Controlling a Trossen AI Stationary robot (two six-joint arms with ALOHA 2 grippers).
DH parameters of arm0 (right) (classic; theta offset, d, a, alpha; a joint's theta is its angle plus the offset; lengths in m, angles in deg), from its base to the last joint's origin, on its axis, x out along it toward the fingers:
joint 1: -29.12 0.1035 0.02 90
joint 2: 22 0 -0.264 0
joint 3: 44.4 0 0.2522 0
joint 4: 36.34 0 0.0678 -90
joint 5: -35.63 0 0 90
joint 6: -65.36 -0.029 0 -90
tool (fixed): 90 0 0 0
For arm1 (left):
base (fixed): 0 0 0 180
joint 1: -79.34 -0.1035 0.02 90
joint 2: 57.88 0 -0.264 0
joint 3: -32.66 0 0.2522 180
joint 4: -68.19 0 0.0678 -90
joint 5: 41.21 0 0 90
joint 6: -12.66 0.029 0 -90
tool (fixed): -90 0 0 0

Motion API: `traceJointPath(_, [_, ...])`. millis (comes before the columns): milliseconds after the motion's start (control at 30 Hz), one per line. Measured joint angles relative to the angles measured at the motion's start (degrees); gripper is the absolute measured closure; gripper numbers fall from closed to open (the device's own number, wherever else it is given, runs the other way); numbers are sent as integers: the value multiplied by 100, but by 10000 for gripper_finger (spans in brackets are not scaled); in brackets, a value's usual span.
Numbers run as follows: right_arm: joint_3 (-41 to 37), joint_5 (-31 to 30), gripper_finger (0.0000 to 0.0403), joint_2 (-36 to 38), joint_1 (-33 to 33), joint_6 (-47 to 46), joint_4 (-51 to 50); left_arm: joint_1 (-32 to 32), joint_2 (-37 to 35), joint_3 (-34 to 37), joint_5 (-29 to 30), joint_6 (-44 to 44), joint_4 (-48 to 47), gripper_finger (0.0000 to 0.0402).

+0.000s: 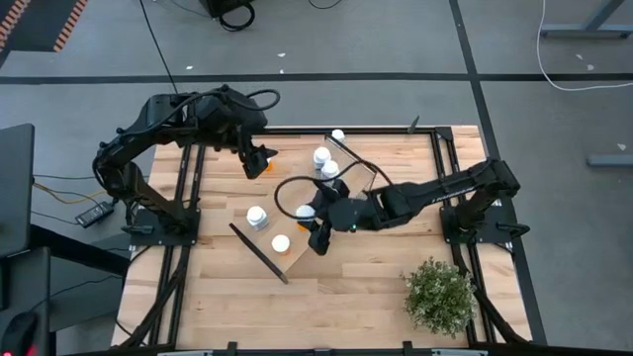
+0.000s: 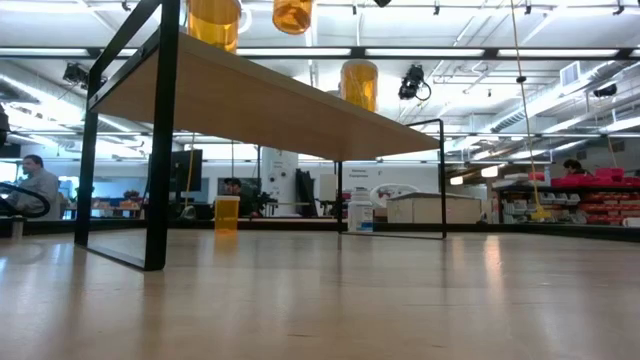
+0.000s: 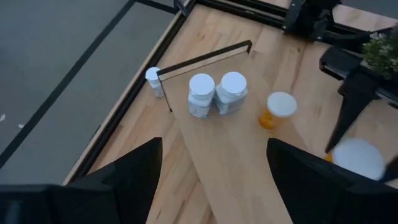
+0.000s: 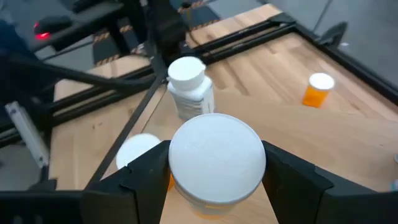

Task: Pick and place medicine bottles onto shelf by color
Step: Put the orange pill bottle on the shelf

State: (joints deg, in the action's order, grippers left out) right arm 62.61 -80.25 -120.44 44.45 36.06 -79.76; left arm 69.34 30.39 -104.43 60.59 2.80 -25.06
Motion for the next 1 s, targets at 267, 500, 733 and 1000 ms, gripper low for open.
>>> traceJointPath(267, [8, -434, 164, -322, 170, -168, -158, 236, 0, 0, 1, -1, 7, 109])
traceJointPath(500, [2, -665, 164, -513, 168, -442, -263, 492, 0, 0, 0, -157, -7, 109])
traceJointPath(733, [2, -714, 164, -508, 168, -459, -384, 749, 0, 0, -1, -227, 3, 109])
traceJointPath(1000, [2, -714, 164, -508, 99, -490, -491, 866, 0, 0, 2, -300, 41, 109])
